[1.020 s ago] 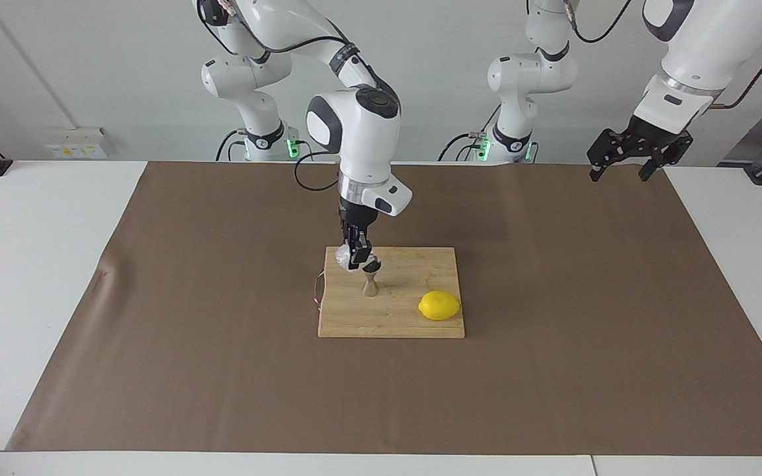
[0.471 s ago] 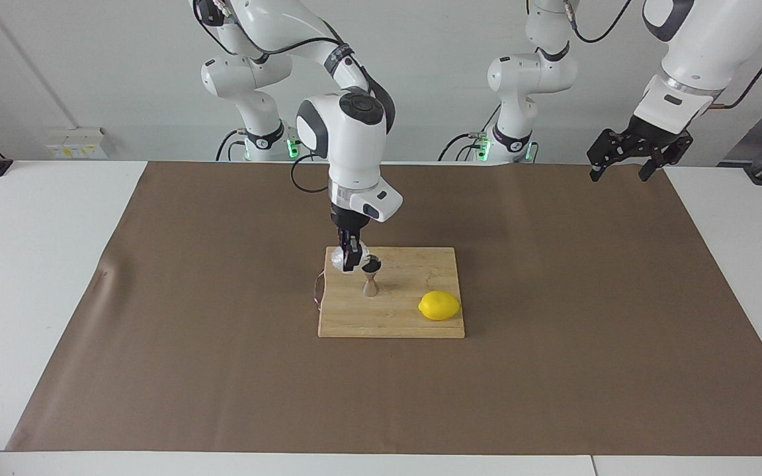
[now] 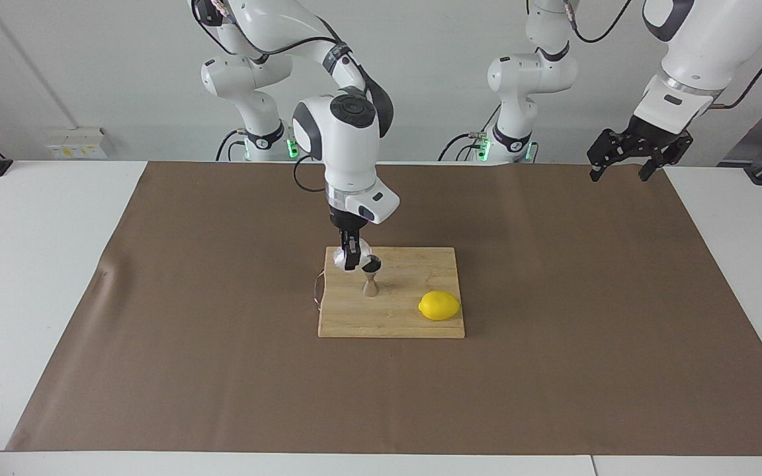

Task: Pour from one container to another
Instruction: 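Tilt the glass cup over the metal cup with the right gripper, then carry the glass cup back toward its starting spot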

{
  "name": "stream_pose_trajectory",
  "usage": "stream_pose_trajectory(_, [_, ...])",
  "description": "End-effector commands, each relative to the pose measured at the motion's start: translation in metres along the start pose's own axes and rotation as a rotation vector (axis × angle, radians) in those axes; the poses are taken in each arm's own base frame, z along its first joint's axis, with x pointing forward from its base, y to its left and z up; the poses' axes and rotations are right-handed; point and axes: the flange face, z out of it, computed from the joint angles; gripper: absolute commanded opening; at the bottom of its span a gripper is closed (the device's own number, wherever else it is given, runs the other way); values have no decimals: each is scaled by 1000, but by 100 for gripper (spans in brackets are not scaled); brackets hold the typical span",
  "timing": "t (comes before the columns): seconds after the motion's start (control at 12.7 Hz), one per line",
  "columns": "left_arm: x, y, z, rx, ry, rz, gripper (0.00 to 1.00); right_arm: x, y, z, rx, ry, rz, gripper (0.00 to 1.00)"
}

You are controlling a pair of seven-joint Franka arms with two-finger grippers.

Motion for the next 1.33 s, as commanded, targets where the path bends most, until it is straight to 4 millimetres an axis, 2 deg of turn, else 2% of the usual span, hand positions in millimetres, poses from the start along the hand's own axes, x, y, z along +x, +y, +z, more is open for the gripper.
stream_pose_trajectory(0.0, [-9,-2,-1,-7,-5,0,100,-8,0,-7,6,47,15,26])
stream_pose_trajectory(0.31, [-9,-2,-1,-7,-5,0,100,-35,8,-2,47,146,59,26])
stream_pose_trajectory(0.55, [-9,-2,-1,-7,-5,0,100,-78,13,12,92,237,83,25])
stream_pose_trajectory(0.71, [-9,-3,-1,-7,-5,-1,100,-124,20,19,93,332,85,25])
stream_pose_trajectory(0.86, [-9,-2,-1,-8,-5,1,100,-171,18,31,91,438,99,25])
stream_pose_trajectory(1.02, [-9,-2,-1,-7,-5,0,100,-220,9,45,79,504,112,25])
stream_pose_trajectory(1.26, [-9,-2,-1,-7,-5,0,100,-282,-14,67,51,588,131,25])
